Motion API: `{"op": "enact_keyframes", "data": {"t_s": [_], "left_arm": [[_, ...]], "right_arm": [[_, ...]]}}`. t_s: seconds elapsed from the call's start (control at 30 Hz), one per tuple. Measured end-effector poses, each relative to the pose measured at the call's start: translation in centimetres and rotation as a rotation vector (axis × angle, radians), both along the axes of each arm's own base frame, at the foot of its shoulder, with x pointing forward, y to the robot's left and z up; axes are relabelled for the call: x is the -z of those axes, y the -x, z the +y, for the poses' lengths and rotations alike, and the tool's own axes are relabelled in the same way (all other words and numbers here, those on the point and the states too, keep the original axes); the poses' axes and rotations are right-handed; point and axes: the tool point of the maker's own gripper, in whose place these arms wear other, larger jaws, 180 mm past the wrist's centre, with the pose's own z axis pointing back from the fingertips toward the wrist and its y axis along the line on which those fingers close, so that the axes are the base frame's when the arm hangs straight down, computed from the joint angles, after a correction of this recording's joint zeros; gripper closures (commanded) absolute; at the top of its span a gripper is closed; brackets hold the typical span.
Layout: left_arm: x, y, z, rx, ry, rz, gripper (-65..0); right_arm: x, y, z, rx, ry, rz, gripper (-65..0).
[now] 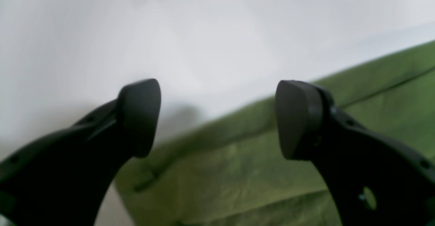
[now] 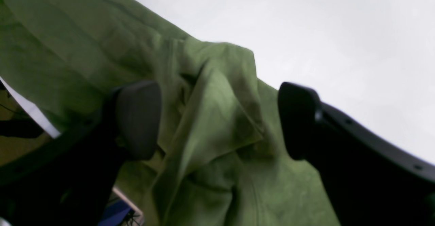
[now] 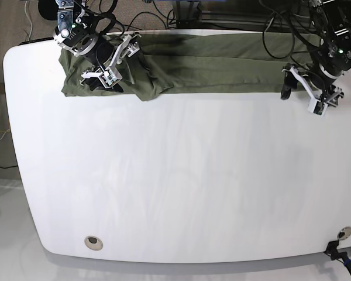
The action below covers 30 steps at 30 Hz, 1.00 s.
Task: Fold the T-shirt properly
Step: 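Tuck the sleeve end onto the folded strip with the right gripper, then pull the folded strip away from the robot with both grippers to flatten it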
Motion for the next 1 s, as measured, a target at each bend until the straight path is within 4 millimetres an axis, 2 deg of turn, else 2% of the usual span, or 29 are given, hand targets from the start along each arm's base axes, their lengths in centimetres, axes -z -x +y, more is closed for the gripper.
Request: {"op": "enact_keyframes", "data": {"t_s": [0.07, 0.13, 0.23, 0.27, 0.33, 0.4, 0.43, 0.47, 0.63, 0.77, 0.9, 1.0], "left_arm": [[-0.7, -0.3, -1.4, 0.058, -0.025, -0.030, -49.6], [0.1, 0.4, -2.2, 0.084, -0.039, 0.002, -49.6], [0.5, 1.1, -2.8, 0.102, -0.035, 0.022, -49.0], [0.7, 1.3, -3.0, 0.105, -0.034, 0.029, -46.1], [1.1, 1.8, -3.3, 0.113, -0.032, 0.045, -33.0], [1.0, 1.8, -3.4, 0.117, -0.033, 0.042, -15.8], [0.8, 1.7, -3.5, 0.118, -0.034, 0.037, -9.4], [0.8, 1.8, -3.5, 0.119, -0.030, 0.036, -6.7], [1.9, 3.2, -4.9, 0.156, -0.012, 0.080, -6.1], [2.5, 4.2, -5.4, 0.162, 0.002, 0.107, -6.1], [3.2, 4.4, -6.0, 0.150, 0.031, 0.117, -6.1], [4.9, 5.2, -5.4, 0.127, 0.043, 0.167, -6.1]], "right_arm": [[-0.4, -0.2, -0.1, 0.002, 0.003, -0.013, -49.9], [-0.6, -0.5, -0.8, 0.028, 0.008, -0.023, -42.9], [-0.7, -0.7, -1.7, 0.043, 0.024, -0.027, -23.5], [-0.7, -0.7, -1.7, 0.044, 0.025, -0.031, -15.8], [-1.3, -0.9, -1.3, 0.047, -0.010, -0.061, 0.0], [-1.4, -0.9, -1.2, 0.045, -0.013, -0.065, 0.0], [-1.3, -0.9, -1.3, 0.047, -0.009, -0.061, 0.0], [-1.2, -0.7, -1.4, 0.047, -0.008, -0.057, 0.0], [-0.4, 0.8, -1.2, 0.046, -0.010, -0.014, 0.0], [0.0, 1.4, -1.1, 0.049, -0.025, 0.003, 0.0], [2.8, 2.7, -1.7, 0.080, -0.038, 0.082, 0.0], [4.1, 2.9, -2.0, 0.115, -0.087, 0.098, 0.0]]}}
